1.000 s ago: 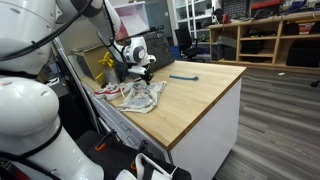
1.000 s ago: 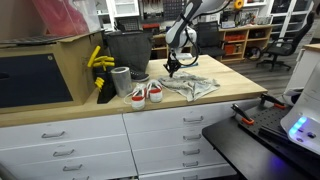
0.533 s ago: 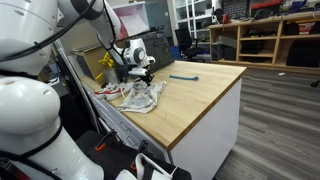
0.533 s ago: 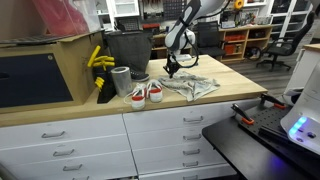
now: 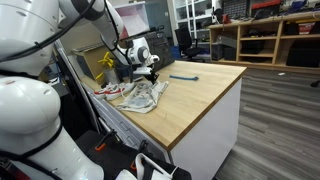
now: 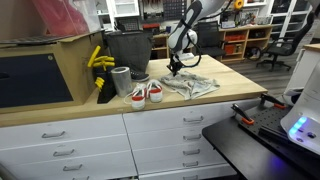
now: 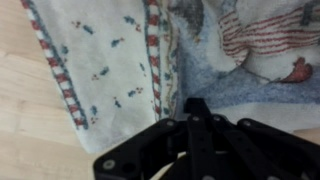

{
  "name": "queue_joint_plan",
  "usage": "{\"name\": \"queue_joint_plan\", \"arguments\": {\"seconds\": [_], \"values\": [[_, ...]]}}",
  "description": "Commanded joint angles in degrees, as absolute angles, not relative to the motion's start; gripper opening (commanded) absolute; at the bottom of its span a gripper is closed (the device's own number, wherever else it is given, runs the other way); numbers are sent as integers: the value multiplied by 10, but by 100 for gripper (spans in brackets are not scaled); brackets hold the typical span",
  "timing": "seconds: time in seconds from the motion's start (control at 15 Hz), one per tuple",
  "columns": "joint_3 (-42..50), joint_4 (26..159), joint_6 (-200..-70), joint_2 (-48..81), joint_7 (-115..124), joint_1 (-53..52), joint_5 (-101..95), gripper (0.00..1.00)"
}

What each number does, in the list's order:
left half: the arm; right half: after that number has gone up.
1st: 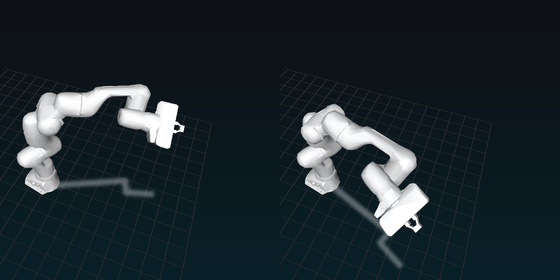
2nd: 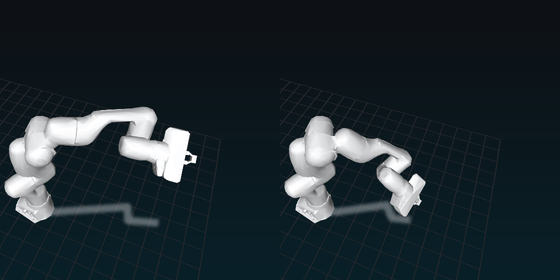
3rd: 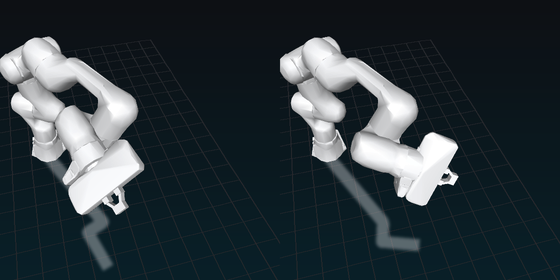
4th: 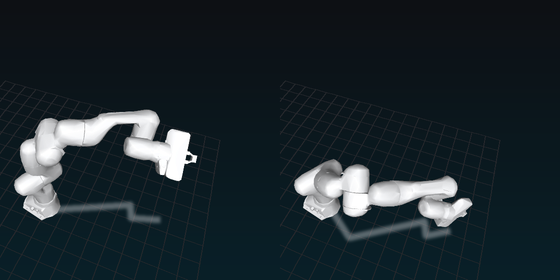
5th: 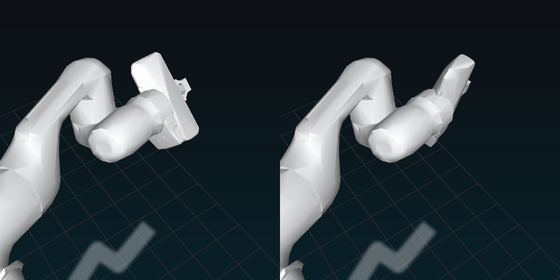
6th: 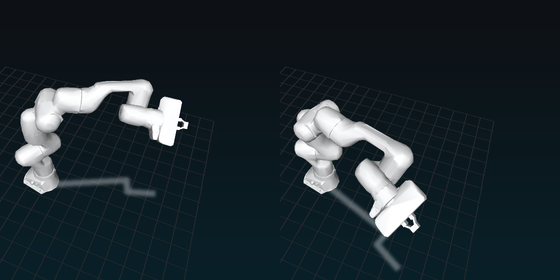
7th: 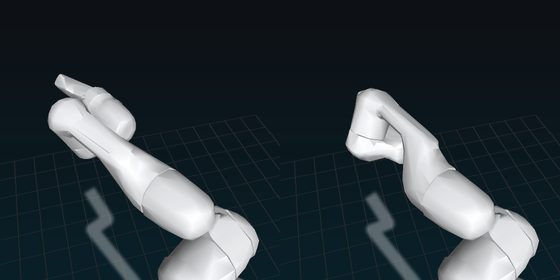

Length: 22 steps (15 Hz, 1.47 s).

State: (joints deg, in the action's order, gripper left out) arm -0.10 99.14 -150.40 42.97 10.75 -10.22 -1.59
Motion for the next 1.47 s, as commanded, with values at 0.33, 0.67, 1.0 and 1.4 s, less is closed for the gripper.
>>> {"name": "queue_joint_plan", "arguments": {"seconds": [0.33,0.67,1.0,1.4], "values": [[55,977,-1528,462,109,-97,-51,0],[99,973,-1568,475,123,-105,-80,0],[145,969,-1600,492,143,-118,-105,0],[178,1004,-1602,485,161,-115,-102,0]]}}
